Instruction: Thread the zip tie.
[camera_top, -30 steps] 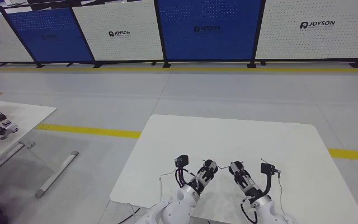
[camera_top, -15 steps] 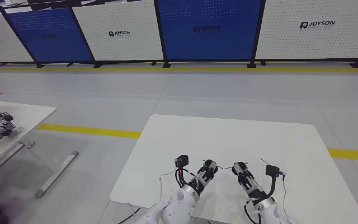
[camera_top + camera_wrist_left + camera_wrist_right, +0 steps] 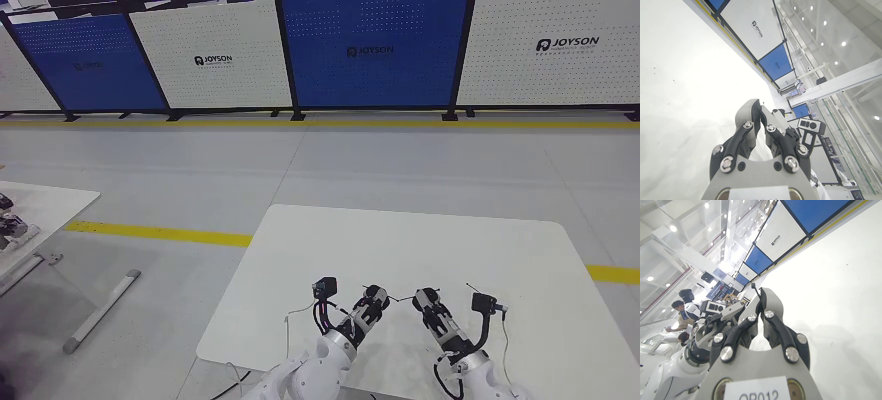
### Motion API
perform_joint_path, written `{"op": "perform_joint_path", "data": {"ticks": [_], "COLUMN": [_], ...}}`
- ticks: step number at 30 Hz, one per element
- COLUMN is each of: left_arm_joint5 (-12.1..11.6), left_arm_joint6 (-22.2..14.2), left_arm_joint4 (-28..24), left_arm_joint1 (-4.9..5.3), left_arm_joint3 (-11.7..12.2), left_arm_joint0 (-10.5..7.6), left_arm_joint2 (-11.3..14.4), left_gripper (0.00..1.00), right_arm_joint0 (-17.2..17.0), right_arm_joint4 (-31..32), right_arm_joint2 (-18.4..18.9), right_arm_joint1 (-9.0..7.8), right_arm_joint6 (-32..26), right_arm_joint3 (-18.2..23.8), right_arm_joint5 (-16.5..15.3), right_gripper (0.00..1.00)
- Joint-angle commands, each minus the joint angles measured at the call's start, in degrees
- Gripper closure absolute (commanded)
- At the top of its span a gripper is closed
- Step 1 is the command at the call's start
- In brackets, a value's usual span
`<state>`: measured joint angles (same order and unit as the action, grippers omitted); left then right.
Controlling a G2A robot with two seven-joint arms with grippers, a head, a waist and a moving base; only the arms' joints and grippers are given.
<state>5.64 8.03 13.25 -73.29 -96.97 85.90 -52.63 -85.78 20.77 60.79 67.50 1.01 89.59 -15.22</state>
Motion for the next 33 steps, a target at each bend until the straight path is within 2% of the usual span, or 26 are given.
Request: {"op": "perform_joint_path", "data": {"ticks": [1,6,17,33], "left_arm_joint5": [0.0,0.0,0.0,0.0], "left_arm_joint6": [0.0,0.0,0.0,0.0], "left_arm_joint4": [0.0,0.0,0.0,0.0], "left_arm_joint1": [0.0,0.0,0.0,0.0], "left_arm_joint3": [0.0,0.0,0.0,0.0], "left_arm_joint0": [0.0,0.0,0.0,0.0], "left_arm_joint2": [0.0,0.0,0.0,0.0], "left_gripper": [1.0,1.0,1.0,1.0], "right_arm_joint0": [0.1,0.5,-1.5,-1.4], "right_arm_joint4": [0.5,1.1,0.9,2.2], "right_arm_joint2": [-0.2,-0.6,1.8,1.6], "right_arm_joint1": [0.12,0.45,0.45,1.12], "right_arm_joint6": [-0.4,-1.0,-0.1,-1.2], "right_arm_joint3": [0.0,-0.1,1.1,1.5], "right_arm_joint5": [0.7,1.4,-0.4,0.7], "right_gripper": [1.0,1.0,1.0,1.0]}}
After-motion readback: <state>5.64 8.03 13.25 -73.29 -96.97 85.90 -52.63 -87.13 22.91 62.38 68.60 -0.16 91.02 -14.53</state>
